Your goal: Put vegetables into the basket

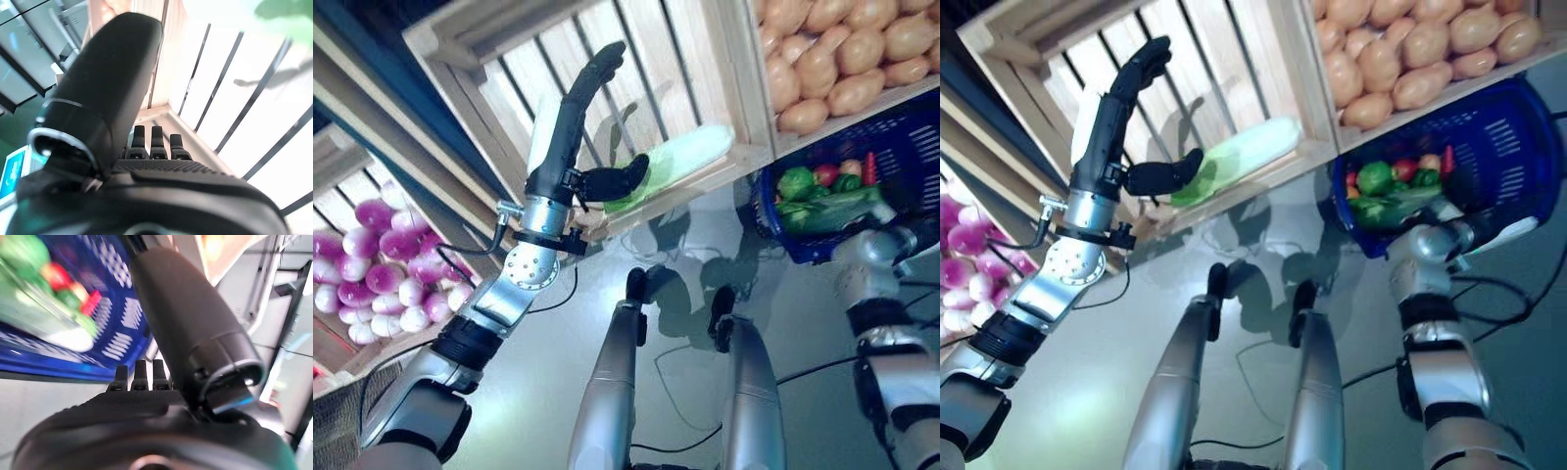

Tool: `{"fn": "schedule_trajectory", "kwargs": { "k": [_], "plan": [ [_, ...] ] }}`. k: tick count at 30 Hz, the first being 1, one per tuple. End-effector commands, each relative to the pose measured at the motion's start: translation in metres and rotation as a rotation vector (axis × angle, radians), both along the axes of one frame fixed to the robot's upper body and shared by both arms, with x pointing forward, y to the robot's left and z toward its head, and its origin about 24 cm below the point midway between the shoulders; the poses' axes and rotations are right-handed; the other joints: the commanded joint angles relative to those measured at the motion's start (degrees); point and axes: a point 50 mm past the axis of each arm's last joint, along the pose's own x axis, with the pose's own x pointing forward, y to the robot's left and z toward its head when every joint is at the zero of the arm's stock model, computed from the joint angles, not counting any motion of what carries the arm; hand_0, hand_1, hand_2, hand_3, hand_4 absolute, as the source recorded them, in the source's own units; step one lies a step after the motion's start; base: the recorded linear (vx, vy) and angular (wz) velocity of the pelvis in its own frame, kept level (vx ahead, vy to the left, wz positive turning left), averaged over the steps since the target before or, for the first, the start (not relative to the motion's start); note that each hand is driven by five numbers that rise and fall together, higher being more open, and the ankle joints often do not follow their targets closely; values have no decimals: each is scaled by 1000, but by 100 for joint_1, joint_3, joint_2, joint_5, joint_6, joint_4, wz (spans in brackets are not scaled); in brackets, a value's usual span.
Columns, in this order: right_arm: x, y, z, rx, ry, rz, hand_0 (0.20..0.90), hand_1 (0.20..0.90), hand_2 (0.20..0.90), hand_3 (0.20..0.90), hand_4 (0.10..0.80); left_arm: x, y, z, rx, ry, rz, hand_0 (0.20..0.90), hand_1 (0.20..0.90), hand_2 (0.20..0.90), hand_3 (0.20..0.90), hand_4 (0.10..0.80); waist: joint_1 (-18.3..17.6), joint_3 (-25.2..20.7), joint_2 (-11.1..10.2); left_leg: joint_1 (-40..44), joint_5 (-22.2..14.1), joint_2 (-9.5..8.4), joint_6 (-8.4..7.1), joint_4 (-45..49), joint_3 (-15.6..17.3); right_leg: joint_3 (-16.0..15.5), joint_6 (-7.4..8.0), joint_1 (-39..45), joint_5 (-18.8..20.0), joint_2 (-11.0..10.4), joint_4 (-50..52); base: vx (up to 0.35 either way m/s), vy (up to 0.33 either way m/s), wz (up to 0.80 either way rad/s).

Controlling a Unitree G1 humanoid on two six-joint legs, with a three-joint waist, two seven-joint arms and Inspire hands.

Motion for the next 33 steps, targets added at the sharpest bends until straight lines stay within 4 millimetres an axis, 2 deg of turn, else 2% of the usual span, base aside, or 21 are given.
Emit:
{"fn": "schedule_trajectory", "kwargs": {
  "k": [1,4,7,11,16,18,23,30,33],
  "plan": [
    [-10,13,19,-47,-237,113,900,900,900,900,800,-8,2,35,-26,-200,73,900,900,900,900,800,-290,-10,-4,936,-118,-352,191,-794,237,-295,-198,1111,767,286,-1345,92,68,-17],
    [-24,31,1,-62,-225,216,900,900,900,900,800,-2,4,16,10,-114,121,900,900,900,900,800,-436,-11,-44,1318,0,-355,211,-1169,281,-281,-175,1449,857,295,-1678,74,78,-16],
    [-35,43,-6,-103,-209,321,900,900,900,900,800,3,3,4,40,-23,117,900,900,900,900,800,-584,-11,-79,1509,57,-348,236,-1324,347,-237,-184,1607,893,336,-1805,28,91,-14],
    [-43,48,-10,-161,-200,421,900,900,900,900,800,12,1,-7,64,91,101,900,900,900,900,800,-751,-10,-111,1560,37,-319,250,-1263,427,-135,-206,1630,866,387,-1727,36,78,-9],
    [-41,59,6,-253,-237,496,900,900,900,900,800,25,-4,-11,51,150,110,900,900,900,900,800,-884,-10,-176,1407,52,-284,265,-1219,515,-40,-244,1499,864,456,-1739,-16,56,-10],
    [-41,65,9,-270,-245,512,900,900,900,900,800,30,-11,-15,-23,232,5,900,900,900,900,800,-933,-10,-202,1353,66,-239,270,-1215,558,-7,-247,1418,849,481,-1686,-26,33,-11],
    [-36,76,11,-292,-255,531,900,900,900,900,800,35,-31,-32,-195,330,-112,900,900,900,900,800,-964,-10,-244,1246,122,-233,285,-1256,557,41,-233,1313,896,489,-1702,-27,17,-5],
    [-29,91,17,-285,-270,567,900,900,900,900,800,44,-37,-42,-351,351,-138,900,900,900,900,800,-998,-10,-332,1110,200,-144,296,-1380,665,106,-220,1103,931,574,-1695,-33,3,-2],
    [-30,94,18,-302,-279,575,900,900,900,900,800,44,-38,-44,-357,312,-85,900,900,900,900,800,-1018,-10,-387,1099,228,-114,290,-1435,696,106,-207,1095,954,589,-1760,-10,-11,0]
  ]
}}
